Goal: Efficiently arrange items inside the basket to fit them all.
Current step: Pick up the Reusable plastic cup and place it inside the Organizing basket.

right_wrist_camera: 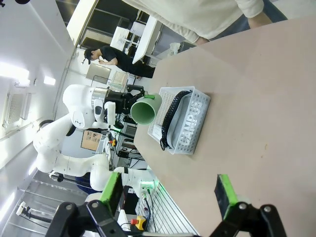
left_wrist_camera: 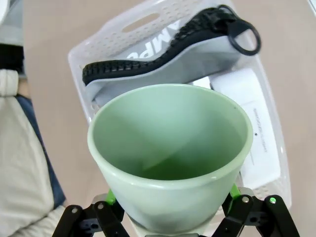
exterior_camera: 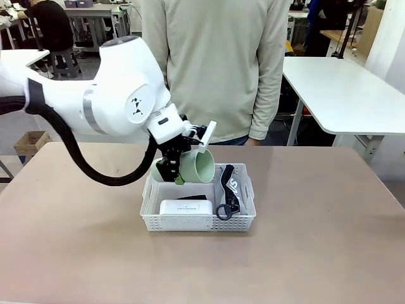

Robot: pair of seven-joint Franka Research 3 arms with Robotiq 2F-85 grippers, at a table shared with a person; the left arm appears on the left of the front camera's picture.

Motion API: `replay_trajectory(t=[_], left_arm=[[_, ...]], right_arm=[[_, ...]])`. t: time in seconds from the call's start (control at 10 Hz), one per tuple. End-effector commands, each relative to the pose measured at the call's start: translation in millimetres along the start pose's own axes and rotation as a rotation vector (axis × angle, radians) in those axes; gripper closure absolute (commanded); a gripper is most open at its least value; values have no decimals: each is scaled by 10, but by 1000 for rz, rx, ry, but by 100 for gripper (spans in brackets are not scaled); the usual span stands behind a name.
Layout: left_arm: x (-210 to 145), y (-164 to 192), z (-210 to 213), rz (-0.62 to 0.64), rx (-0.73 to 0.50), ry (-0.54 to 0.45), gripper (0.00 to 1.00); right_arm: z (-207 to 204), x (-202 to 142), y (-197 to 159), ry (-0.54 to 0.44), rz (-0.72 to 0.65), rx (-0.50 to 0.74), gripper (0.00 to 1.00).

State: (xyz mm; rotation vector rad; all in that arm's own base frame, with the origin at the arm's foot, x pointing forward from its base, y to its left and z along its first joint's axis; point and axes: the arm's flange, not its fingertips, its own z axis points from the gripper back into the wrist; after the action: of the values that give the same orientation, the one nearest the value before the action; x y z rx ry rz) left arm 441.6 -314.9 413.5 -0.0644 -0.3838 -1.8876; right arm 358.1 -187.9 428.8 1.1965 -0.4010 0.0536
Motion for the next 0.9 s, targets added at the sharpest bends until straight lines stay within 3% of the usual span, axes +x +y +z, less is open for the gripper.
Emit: replay_trajectory(t=[0.0,0.1,0.4,0.6,0.8], left_arm=[[155,182,107,39,15,-3,100],[178,213,86,64,3,15,100],[132,310,-144,134,-118,218,100],[231,378,-184,219,-120,262,100],[309,415,-210,240,-131,228,100]], right_arm=[[16,10,12,-2,11,13,0],[16,10,12,-2,11,13,0],[16,10,12,-2,11,13,0],[16,10,12,-2,11,13,0],[16,10,12,-2,11,13,0]])
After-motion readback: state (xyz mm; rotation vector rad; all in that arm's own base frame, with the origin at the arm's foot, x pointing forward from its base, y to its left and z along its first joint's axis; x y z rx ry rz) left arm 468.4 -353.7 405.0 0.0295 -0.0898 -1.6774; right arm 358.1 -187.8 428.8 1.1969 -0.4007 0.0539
